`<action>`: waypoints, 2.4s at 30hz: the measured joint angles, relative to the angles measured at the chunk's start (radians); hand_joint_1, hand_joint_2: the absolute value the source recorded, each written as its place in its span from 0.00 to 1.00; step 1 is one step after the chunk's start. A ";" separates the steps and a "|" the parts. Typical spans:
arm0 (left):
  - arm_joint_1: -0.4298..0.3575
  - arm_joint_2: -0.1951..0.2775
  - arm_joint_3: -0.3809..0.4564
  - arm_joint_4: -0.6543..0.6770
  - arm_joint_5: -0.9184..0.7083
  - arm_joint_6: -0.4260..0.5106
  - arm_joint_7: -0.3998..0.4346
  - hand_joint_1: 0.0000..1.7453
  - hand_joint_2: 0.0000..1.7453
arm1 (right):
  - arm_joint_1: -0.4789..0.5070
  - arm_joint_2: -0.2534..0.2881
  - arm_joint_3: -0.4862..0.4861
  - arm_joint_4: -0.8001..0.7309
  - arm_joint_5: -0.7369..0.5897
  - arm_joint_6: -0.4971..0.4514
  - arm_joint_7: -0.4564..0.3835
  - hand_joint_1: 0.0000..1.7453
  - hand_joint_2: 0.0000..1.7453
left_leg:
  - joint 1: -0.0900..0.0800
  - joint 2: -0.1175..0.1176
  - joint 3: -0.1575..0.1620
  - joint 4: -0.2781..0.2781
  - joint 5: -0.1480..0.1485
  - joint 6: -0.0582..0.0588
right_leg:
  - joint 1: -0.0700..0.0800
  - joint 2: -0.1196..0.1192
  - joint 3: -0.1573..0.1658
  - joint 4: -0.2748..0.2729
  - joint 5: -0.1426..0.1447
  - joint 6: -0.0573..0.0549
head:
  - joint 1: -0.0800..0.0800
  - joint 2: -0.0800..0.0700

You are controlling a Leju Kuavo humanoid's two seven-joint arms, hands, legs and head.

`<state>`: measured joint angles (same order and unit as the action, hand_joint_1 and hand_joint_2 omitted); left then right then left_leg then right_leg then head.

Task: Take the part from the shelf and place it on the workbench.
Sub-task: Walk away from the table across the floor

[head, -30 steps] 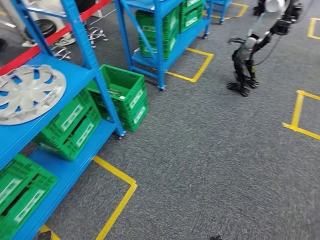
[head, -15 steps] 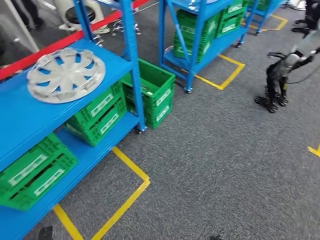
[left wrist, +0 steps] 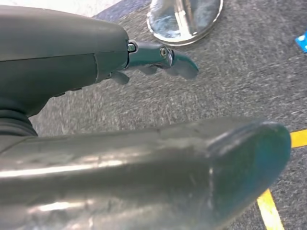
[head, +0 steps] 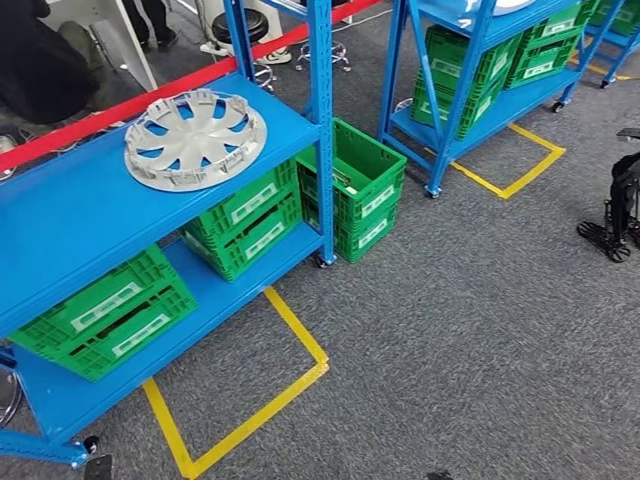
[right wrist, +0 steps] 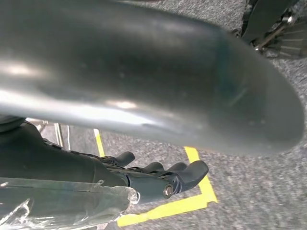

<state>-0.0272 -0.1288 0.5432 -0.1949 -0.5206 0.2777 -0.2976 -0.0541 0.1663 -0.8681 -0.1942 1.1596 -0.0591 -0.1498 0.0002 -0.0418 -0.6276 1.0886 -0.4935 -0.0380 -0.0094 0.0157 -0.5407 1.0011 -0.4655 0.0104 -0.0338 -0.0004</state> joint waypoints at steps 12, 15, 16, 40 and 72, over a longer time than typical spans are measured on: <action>0.008 -0.001 0.001 0.000 -0.015 -0.009 0.010 0.00 0.00 | -0.012 -0.001 -0.004 0.000 -0.013 0.019 -0.035 0.00 0.00 | 0.000 0.067 0.065 -0.107 0.051 0.023 | 0.007 -0.104 0.011 0.001 -0.018 0.036 | 0.003 0.000; 0.007 0.000 0.004 0.000 -0.013 -0.009 -0.002 0.00 0.00 | -0.009 -0.001 -0.006 0.000 -0.019 0.022 -0.035 0.00 0.00 | 0.005 0.056 0.070 -0.112 0.049 0.042 | 0.003 -0.051 -0.035 0.096 -0.069 0.050 | 0.012 0.000; 0.006 0.001 0.006 0.000 -0.009 -0.009 -0.006 0.00 0.00 | -0.006 -0.001 -0.008 0.000 -0.019 0.021 -0.034 0.00 0.00 | 0.005 0.052 0.072 -0.111 0.047 0.046 | 0.003 -0.034 -0.072 0.167 -0.099 0.051 | 0.016 0.000; -0.004 0.001 0.032 0.000 -0.016 -0.004 -0.011 0.00 0.00 | 0.004 0.000 -0.029 0.000 -0.026 0.031 -0.049 0.00 0.00 | 0.005 0.045 0.026 -0.079 0.073 0.004 | 0.005 -0.013 0.049 -0.001 -0.066 0.018 | 0.003 0.000; -0.014 -0.015 0.032 0.001 -0.054 0.013 0.025 0.00 0.00 | 0.002 0.003 -0.018 0.001 0.024 0.017 -0.036 0.00 0.00 | -0.006 0.116 0.055 -0.094 0.042 0.015 | 0.021 -0.106 -0.040 0.029 0.013 0.008 | 0.012 0.000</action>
<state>-0.0411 -0.1438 0.5756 -0.1938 -0.5745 0.2903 -0.2728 -0.0518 0.1698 -0.8865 -0.1930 1.1835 -0.0419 -0.1857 -0.0063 0.0740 -0.5727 0.9945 -0.4513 -0.0232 0.0120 -0.0898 -0.5807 1.0298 -0.4520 0.0186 -0.0216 0.0000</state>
